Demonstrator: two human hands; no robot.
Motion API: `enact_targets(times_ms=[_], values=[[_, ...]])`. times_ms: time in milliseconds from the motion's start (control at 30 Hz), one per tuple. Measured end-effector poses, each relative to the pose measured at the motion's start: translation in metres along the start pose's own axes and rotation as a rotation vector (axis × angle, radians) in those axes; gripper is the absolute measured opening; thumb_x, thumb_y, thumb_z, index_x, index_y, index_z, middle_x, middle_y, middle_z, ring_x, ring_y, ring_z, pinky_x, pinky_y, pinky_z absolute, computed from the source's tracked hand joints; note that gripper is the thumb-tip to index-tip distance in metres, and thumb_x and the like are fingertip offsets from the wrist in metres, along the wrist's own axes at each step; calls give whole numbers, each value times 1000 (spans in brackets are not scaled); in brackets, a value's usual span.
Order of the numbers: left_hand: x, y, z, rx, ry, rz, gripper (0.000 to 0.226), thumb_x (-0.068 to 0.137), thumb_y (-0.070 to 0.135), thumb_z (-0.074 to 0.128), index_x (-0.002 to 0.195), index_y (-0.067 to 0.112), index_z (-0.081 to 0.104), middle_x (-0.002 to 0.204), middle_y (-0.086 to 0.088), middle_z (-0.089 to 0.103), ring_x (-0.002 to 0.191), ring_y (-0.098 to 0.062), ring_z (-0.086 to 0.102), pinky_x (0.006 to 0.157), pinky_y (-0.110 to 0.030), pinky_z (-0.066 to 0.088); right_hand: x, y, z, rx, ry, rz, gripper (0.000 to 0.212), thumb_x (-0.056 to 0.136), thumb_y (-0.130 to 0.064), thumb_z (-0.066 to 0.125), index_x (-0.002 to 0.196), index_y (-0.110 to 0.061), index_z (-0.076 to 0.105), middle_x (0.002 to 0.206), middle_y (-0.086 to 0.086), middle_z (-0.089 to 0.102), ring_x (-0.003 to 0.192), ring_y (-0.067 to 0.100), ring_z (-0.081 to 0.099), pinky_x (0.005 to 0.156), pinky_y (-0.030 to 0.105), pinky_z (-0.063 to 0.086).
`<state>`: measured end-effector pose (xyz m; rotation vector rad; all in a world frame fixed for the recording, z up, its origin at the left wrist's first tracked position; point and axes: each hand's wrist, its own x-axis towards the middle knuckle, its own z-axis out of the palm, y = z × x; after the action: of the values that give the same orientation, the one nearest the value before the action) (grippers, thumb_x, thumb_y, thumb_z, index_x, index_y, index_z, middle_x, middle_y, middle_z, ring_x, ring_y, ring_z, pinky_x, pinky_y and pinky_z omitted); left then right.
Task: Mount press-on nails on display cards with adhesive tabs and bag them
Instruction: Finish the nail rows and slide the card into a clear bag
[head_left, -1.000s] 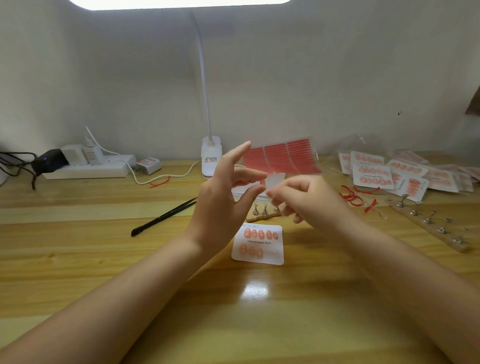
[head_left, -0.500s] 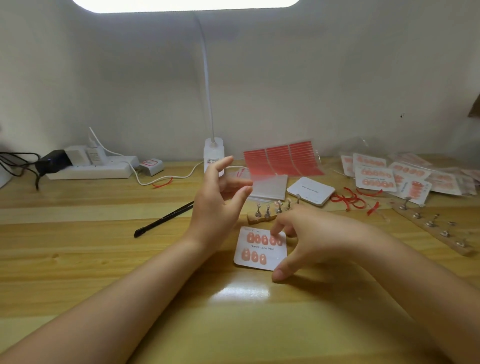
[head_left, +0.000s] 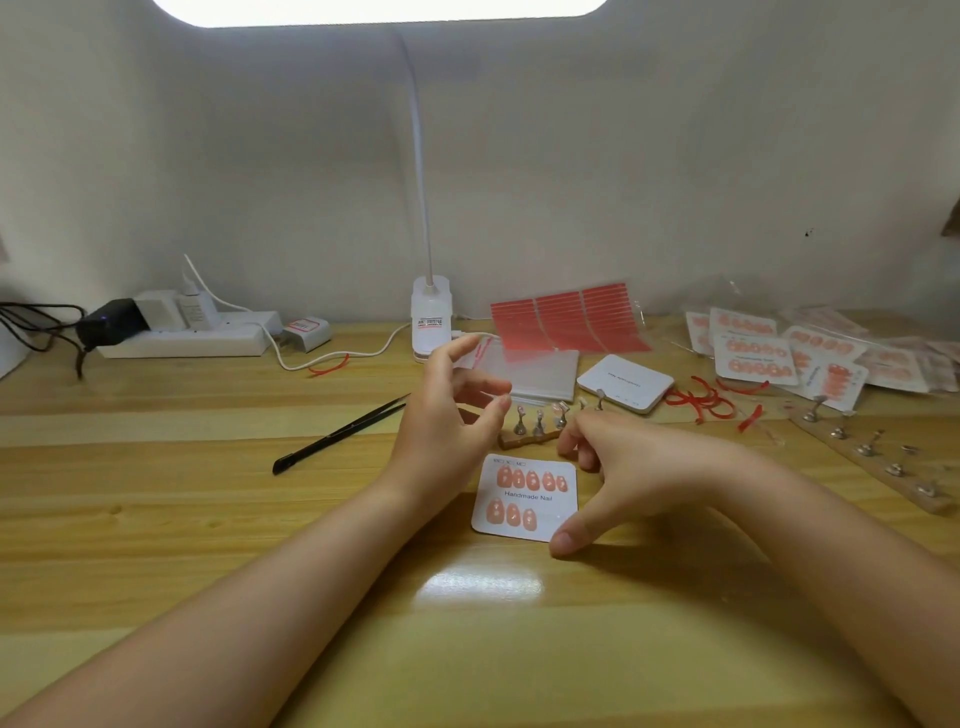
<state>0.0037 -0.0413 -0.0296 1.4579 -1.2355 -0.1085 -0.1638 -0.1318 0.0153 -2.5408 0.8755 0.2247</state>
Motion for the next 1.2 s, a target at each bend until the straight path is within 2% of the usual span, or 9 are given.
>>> enact_targets(times_ms=[267, 400, 567, 700, 800, 900, 967, 1033, 1200], values=[[-3, 6, 2, 55, -15, 59, 59, 86, 4, 69, 137, 15, 40, 93, 3, 65, 85, -8, 65, 79, -24, 55, 0, 3, 2, 56, 16, -36, 72, 44, -64, 85, 98, -38, 45, 100, -19, 51, 90, 3, 52, 73, 23, 46], [-8, 11, 4, 248, 33, 175, 58, 88, 6, 66, 139, 9, 38, 98, 2, 62, 77, -12, 65, 67, -38, 57, -2, 2, 4, 80, 116, -98, 69, 49, -59, 84, 97, -39, 39, 105, -19, 51, 97, 5, 55, 83, 36, 53], [-9, 13, 6, 300, 27, 152, 58, 90, 5, 62, 142, 7, 36, 101, -1, 59, 71, -18, 63, 63, -47, 54, -4, 0, 8, 35, 281, -192, 68, 58, -53, 82, 106, -35, 37, 108, -21, 44, 102, 3, 52, 83, 30, 52], [-5, 12, 4, 263, 37, 127, 57, 91, 3, 61, 142, 8, 36, 102, -1, 54, 78, -17, 58, 71, -42, 53, -1, -1, 13, 40, 329, -228, 70, 60, -51, 82, 107, -34, 33, 106, -20, 45, 98, 2, 52, 78, 27, 53], [-3, 12, 1, 294, 34, 189, 56, 90, -1, 61, 141, 3, 38, 102, -3, 55, 77, -20, 58, 69, -42, 54, 2, -1, 19, 149, 323, -217, 75, 61, -45, 83, 111, -35, 29, 108, -16, 46, 98, 5, 56, 80, 28, 55], [-1, 11, -3, 334, 31, 248, 55, 88, -5, 62, 138, -2, 40, 102, -11, 59, 76, -24, 59, 69, -43, 54, 5, -5, 27, 297, 333, -221, 84, 64, -36, 86, 120, -38, 22, 105, -16, 49, 82, -5, 59, 68, 16, 50], [1, 9, -5, 339, 56, 257, 55, 87, -6, 63, 137, -3, 41, 101, -11, 59, 75, -23, 59, 69, -38, 52, 8, -9, 33, 433, 356, -219, 94, 66, -30, 87, 132, -31, 20, 99, -13, 59, 71, -8, 61, 62, 10, 46], [3, 7, -7, 304, 103, 219, 55, 88, -4, 63, 138, -1, 40, 101, -6, 58, 76, -20, 59, 69, -30, 50, 11, -11, 39, 550, 403, -196, 97, 66, -28, 88, 138, -22, 23, 92, -9, 67, 67, -4, 64, 62, 8, 45], [4, 9, -5, 238, 169, 178, 53, 88, -1, 64, 136, 3, 42, 102, -4, 61, 76, -8, 57, 69, -17, 48, 13, -18, 44, 706, 462, -127, 86, 68, -19, 87, 136, -20, 34, 85, -5, 69, 67, -6, 62, 56, 9, 45]])
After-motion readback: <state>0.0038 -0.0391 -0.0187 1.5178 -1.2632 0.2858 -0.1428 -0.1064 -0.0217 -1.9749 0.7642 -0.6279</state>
